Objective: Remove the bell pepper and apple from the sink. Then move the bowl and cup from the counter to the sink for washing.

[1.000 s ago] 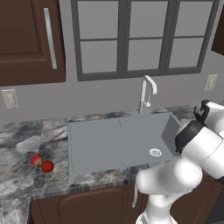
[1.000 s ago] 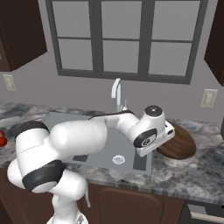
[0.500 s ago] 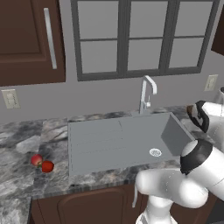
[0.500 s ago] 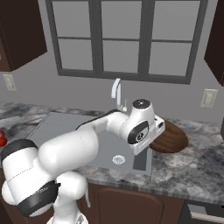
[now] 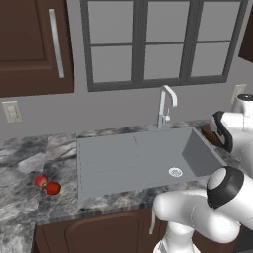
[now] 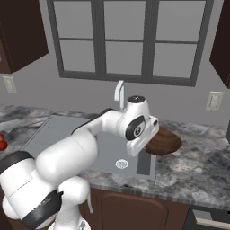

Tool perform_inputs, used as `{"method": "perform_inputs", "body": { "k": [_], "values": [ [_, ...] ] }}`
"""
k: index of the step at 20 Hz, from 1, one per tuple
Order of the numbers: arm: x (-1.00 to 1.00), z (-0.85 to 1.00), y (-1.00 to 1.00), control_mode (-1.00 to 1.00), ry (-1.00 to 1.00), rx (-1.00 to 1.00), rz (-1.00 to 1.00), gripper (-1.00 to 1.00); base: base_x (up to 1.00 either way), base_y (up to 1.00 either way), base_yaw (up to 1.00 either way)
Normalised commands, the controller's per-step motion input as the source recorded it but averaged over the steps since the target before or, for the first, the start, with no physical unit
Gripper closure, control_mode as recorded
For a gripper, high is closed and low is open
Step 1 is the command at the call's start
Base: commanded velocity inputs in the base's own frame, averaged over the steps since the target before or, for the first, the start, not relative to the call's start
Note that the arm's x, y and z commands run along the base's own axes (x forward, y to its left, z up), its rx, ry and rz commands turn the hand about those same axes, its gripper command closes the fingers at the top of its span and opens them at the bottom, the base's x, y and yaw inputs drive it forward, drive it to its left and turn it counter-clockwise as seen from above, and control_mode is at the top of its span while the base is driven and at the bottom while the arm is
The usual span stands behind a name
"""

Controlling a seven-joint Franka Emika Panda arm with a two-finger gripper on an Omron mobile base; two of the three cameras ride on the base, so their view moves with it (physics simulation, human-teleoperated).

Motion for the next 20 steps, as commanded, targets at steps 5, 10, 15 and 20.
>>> {"method": "perform_inputs", "body": {
  "k": [5, 10, 15, 20],
  "values": [
    [0.03, 0.03, 0.24, -1.00, 0.02, 0.00, 0.12, 1.00, 0.00, 0.00, 0.00],
    [0.09, 0.00, 0.21, -1.00, 0.00, 0.00, 0.09, 1.00, 0.00, 0.00, 0.00],
    [0.13, 0.00, 0.24, -1.00, 0.00, 0.00, 0.09, 1.00, 0.00, 0.00, 0.00],
    [0.18, -0.03, 0.23, -1.00, 0.00, 0.00, 0.08, 1.00, 0.00, 0.00, 0.00]
  ]
}}
